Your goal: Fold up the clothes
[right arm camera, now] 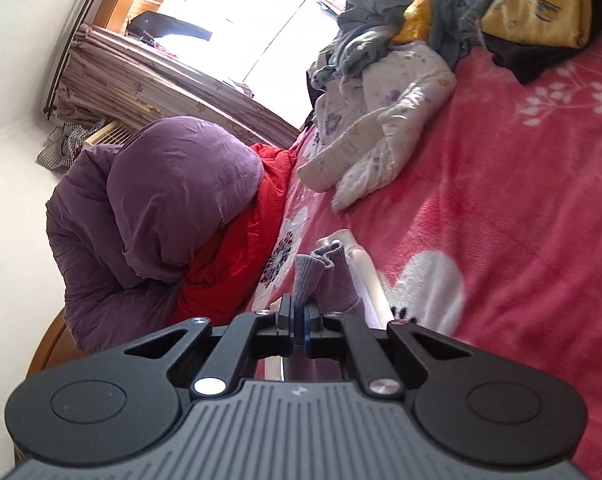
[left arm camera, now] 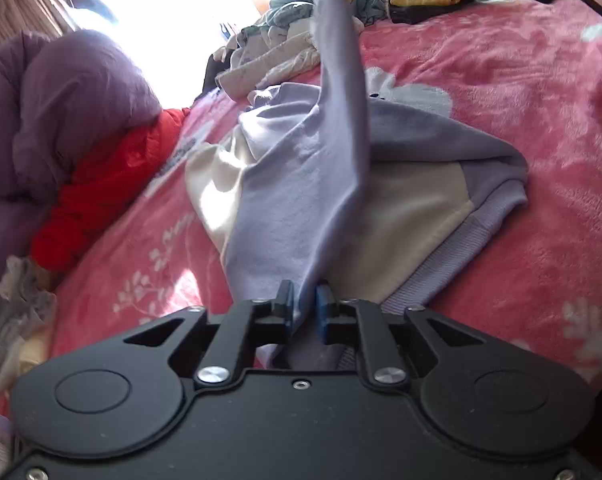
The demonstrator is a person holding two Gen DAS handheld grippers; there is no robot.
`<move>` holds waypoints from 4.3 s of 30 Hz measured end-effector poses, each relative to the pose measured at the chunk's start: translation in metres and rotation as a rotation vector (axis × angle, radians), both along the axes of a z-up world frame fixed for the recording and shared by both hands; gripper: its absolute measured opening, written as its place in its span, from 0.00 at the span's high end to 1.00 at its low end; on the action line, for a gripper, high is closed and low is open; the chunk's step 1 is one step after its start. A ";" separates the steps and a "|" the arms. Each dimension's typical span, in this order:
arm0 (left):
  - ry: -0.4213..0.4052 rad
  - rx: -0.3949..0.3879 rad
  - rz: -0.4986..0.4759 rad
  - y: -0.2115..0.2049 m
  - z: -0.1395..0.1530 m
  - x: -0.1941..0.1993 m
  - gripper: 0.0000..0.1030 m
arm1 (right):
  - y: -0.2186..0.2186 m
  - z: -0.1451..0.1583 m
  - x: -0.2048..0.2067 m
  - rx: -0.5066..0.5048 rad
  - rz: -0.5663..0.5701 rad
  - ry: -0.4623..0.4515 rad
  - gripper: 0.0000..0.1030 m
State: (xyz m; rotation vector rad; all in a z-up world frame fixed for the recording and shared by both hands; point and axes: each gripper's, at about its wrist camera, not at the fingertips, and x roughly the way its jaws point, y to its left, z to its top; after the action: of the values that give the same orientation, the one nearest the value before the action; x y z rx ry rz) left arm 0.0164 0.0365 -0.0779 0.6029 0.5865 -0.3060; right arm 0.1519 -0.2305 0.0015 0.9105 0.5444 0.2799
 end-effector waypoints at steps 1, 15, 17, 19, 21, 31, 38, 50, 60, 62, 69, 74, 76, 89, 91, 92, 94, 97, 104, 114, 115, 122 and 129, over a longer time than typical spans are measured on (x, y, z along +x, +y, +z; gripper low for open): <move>0.010 -0.020 0.002 0.002 0.001 0.001 0.94 | 0.007 0.007 0.005 -0.019 0.008 -0.006 0.94; 0.216 -0.451 0.131 0.053 0.012 0.024 0.97 | 0.105 0.036 0.080 -0.252 0.085 0.015 0.94; 0.249 -0.520 0.156 0.061 0.013 0.028 0.97 | 0.119 0.031 0.090 -0.283 0.093 0.026 0.94; 0.278 -0.577 0.177 0.068 0.013 0.031 0.97 | 0.131 0.025 0.099 -0.306 0.106 0.037 0.94; 0.303 -0.624 0.192 0.074 0.012 0.034 0.97 | 0.143 0.020 0.107 -0.332 0.126 0.042 0.94; 0.354 -0.716 0.215 0.085 0.011 0.039 0.97 | 0.179 -0.003 0.143 -0.405 0.189 0.098 0.94; 0.374 -0.756 0.232 0.092 0.008 0.041 0.97 | 0.192 -0.026 0.161 -0.474 0.203 0.156 0.94; 0.385 -0.769 0.250 0.094 0.007 0.044 0.97 | 0.176 0.007 0.161 -0.497 0.252 -0.013 0.65; 0.421 -0.860 0.286 0.106 0.003 0.049 0.97 | 0.164 -0.006 0.103 -0.694 0.439 -0.139 0.71; 0.434 -0.885 0.296 0.109 0.001 0.052 0.97 | 0.164 -0.011 0.089 -0.705 0.459 -0.138 0.71; 0.407 -1.009 0.304 0.129 0.011 0.043 0.95 | 0.126 -0.015 0.035 -0.578 0.429 -0.118 0.70; 0.214 -1.030 0.295 0.133 0.032 0.039 0.95 | 0.081 -0.016 -0.017 -0.526 0.386 -0.147 0.69; 0.147 -0.948 0.245 0.114 0.041 0.045 0.95 | 0.069 -0.021 -0.037 -0.531 0.367 -0.166 0.70; 0.124 -0.600 0.204 0.065 0.024 0.070 0.93 | 0.070 -0.059 -0.081 -0.728 0.397 -0.191 0.72; 0.105 -0.616 0.208 0.069 0.028 0.079 0.93 | 0.068 -0.055 -0.078 -0.722 0.394 -0.209 0.72; 0.099 -0.612 0.210 0.071 0.029 0.086 0.93 | 0.068 -0.053 -0.075 -0.719 0.392 -0.215 0.72; 0.093 -0.627 0.235 0.079 0.031 0.100 0.93 | 0.073 -0.048 -0.071 -0.738 0.403 -0.238 0.72; 0.109 -0.706 0.271 0.099 0.031 0.120 0.93 | 0.083 -0.038 -0.062 -0.776 0.427 -0.277 0.72; 0.136 -0.793 0.231 0.109 0.032 0.132 0.77 | 0.087 -0.032 -0.053 -0.810 0.416 -0.287 0.72; 0.188 -0.830 0.267 0.112 0.024 0.152 0.70 | 0.083 -0.018 -0.073 -0.835 0.365 -0.363 0.71; 0.192 -0.839 0.271 0.114 0.024 0.153 0.70 | 0.099 -0.020 -0.081 -0.863 0.410 -0.387 0.71; 0.199 -0.923 0.260 0.126 0.030 0.165 0.70 | 0.196 -0.033 -0.128 -0.985 0.662 -0.518 0.71; 0.230 -0.923 0.220 0.128 0.043 0.220 0.70 | 0.261 -0.042 -0.155 -1.093 0.796 -0.628 0.71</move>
State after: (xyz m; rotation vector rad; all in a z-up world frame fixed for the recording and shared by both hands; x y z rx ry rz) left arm 0.2364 0.1646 -0.0348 -0.3891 0.6500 -0.3984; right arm -0.0036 0.0304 -0.0403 -0.4981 0.3546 0.8412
